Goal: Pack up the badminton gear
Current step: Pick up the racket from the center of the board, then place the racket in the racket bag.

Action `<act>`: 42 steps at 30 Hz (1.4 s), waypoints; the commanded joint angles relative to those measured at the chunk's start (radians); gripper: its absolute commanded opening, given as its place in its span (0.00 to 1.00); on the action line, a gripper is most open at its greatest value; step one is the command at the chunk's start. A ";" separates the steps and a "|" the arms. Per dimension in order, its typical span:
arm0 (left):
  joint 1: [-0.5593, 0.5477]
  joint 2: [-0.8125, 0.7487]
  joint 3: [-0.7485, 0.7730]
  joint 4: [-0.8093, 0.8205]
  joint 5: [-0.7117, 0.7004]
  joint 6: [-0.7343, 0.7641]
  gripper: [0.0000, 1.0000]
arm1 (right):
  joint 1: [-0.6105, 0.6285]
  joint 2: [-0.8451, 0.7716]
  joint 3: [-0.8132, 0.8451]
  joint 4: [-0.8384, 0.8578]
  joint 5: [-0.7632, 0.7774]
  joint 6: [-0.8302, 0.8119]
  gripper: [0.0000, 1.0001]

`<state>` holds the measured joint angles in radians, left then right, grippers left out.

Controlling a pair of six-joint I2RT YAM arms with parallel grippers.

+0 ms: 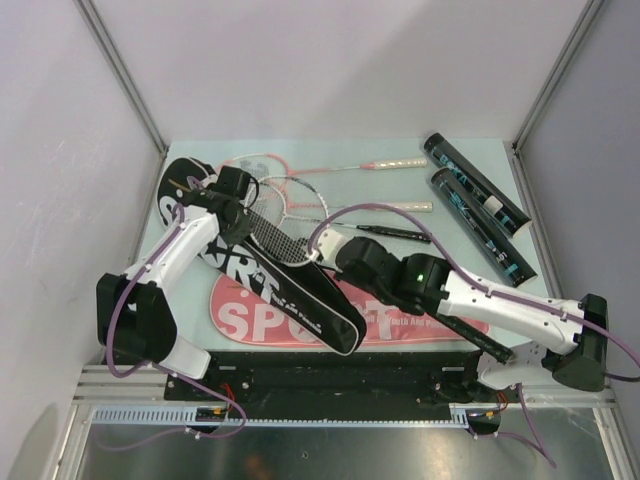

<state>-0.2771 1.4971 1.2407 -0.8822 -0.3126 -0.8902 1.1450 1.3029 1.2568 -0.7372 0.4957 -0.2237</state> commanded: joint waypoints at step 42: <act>-0.139 -0.564 -0.474 0.500 0.346 -0.081 0.00 | -0.096 0.596 0.339 0.870 -0.121 0.446 0.20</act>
<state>-0.3550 1.0061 0.7795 -0.4129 -0.1822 -0.9577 1.1576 1.9331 1.5784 -0.1909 0.4347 0.1299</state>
